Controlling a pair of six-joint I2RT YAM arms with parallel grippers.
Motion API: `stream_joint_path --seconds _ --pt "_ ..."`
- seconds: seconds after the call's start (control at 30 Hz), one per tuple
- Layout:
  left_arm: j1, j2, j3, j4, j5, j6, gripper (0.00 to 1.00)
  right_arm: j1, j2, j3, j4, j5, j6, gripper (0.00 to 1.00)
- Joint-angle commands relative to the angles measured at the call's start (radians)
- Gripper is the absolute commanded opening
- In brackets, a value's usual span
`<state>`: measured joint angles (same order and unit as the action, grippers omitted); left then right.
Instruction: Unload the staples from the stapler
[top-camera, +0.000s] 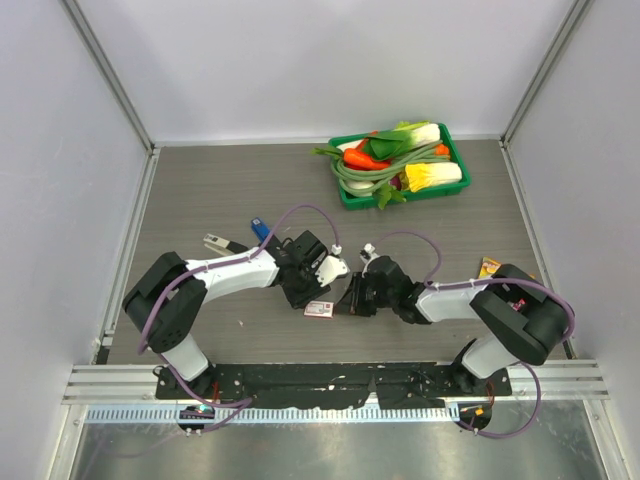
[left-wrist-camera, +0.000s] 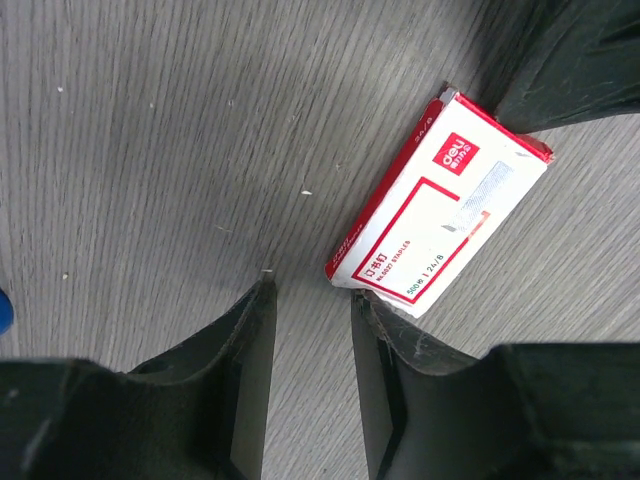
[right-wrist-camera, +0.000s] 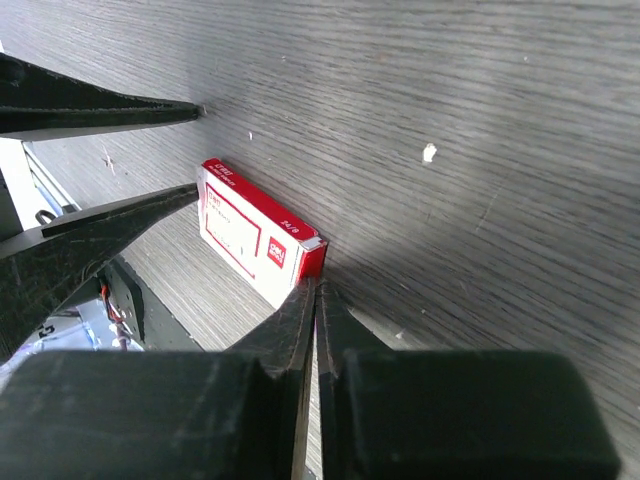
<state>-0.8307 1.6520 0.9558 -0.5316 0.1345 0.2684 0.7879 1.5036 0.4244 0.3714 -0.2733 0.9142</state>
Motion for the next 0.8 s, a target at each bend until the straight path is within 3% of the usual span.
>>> stream_joint_path --seconds 0.0,0.23,0.33,0.37,0.43,0.47,0.57,0.77 --pt "-0.019 0.023 0.008 -0.011 0.050 -0.029 0.40 0.001 0.040 0.034 0.031 -0.001 0.008 0.09" --pt "-0.024 0.023 0.014 -0.021 0.054 -0.031 0.40 0.001 0.012 0.045 -0.020 0.022 -0.009 0.08" --pt "-0.024 0.022 0.038 -0.054 0.060 -0.026 0.46 -0.001 -0.038 0.062 -0.112 0.064 -0.044 0.09" --pt "-0.025 0.022 0.049 -0.071 0.059 -0.021 0.58 -0.001 -0.054 0.068 -0.187 0.083 -0.072 0.14" --pt "-0.015 0.017 0.076 -0.137 0.036 0.006 0.66 -0.010 -0.103 0.089 -0.253 0.123 -0.098 0.23" --pt "-0.004 0.009 0.081 -0.157 0.033 0.011 0.66 -0.013 -0.115 0.094 -0.309 0.137 -0.115 0.34" --pt "0.060 -0.047 0.115 -0.197 0.057 0.003 0.70 -0.039 -0.158 0.106 -0.392 0.161 -0.152 0.45" --pt "0.171 -0.170 0.205 -0.286 0.051 0.000 0.73 -0.087 -0.195 0.145 -0.500 0.201 -0.204 0.49"
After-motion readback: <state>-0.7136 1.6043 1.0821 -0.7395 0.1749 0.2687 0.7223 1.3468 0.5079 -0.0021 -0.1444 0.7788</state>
